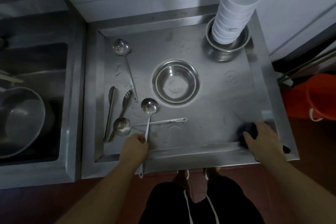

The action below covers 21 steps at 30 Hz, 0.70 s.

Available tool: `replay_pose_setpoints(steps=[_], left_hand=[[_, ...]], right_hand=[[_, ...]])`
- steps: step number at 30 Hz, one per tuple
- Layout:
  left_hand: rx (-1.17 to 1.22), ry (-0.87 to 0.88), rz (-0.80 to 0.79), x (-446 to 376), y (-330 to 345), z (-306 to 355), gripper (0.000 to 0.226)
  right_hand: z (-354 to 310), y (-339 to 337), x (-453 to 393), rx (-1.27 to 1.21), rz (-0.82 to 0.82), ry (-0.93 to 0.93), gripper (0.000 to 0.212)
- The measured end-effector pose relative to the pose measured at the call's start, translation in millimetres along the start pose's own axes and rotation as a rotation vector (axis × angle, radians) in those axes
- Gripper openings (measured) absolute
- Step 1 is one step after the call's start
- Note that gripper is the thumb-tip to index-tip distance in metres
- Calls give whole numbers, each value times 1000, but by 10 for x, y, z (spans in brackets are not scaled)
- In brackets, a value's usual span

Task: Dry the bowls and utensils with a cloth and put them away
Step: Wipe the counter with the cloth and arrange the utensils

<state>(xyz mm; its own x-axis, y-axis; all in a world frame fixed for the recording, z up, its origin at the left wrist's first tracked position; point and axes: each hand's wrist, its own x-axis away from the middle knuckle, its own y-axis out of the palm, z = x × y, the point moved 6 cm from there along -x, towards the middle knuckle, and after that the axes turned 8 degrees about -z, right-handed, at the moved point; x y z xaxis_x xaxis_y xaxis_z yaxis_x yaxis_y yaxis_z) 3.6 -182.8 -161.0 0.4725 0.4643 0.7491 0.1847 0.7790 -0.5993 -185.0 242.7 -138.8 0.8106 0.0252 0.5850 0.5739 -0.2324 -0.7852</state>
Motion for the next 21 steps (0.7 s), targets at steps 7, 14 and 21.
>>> replay_pose_setpoints(steps=[7,14,21], left_hand=[[-212,289,65,215,230,726,40],[-391,433,58,177,653,1481,37],[-306,407,75,119,845,1702,36]], right_hand=[[87,-24,-61,-29,-12,-42,57],[160,170,-144,-63,-71,-104,69],[-665,711,65,-11,35,-650,56]])
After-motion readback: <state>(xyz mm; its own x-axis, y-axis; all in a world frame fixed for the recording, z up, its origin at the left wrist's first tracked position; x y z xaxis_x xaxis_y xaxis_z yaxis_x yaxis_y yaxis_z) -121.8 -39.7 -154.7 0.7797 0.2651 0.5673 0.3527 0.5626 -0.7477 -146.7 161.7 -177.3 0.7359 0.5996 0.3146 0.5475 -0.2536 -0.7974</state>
